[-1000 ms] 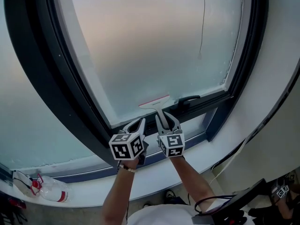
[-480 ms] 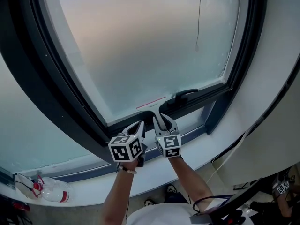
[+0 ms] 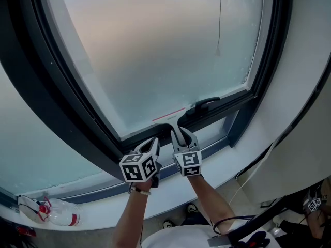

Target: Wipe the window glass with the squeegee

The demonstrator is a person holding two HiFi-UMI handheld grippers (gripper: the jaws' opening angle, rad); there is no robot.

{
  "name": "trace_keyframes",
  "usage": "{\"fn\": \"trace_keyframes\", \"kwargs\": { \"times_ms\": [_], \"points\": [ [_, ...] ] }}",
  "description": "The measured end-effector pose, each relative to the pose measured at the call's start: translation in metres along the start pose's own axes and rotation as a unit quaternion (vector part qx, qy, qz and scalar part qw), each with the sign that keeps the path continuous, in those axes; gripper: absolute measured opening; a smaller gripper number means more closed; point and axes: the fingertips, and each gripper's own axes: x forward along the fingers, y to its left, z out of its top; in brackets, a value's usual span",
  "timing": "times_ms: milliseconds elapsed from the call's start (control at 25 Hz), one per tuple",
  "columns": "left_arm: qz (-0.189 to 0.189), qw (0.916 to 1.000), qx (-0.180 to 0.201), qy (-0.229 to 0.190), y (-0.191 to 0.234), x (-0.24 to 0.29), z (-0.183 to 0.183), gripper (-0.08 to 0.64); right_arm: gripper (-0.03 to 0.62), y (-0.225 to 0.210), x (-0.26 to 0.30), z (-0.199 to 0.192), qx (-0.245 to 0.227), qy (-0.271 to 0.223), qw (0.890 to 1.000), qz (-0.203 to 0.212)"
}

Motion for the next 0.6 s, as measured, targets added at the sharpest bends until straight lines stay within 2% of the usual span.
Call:
{"fn": "trace_keyframes", "kwargs": {
  "times_ms": [200,480,600],
  "points": [
    [-0.009,1.0,0.001,-0.001,-0.001,-0.005,0.001,0.0,0.084,-0.006,0.001,-0.018,0.032,0.016,0.999,-0.007],
    [-0.021,0.9998,0.003,0.0,-0.002,-0.015,0.002,0.0,0.084,-0.008,0.004,-0.015,0.015,0.029,0.999,0.002],
    [-0.03,0.9995,0.01,-0.007,-0.008,-0.019,0.011,0.0,0.084,-0.008,-0.006,0.003,0.009,0.019,1.0,-0.003]
  ]
}}
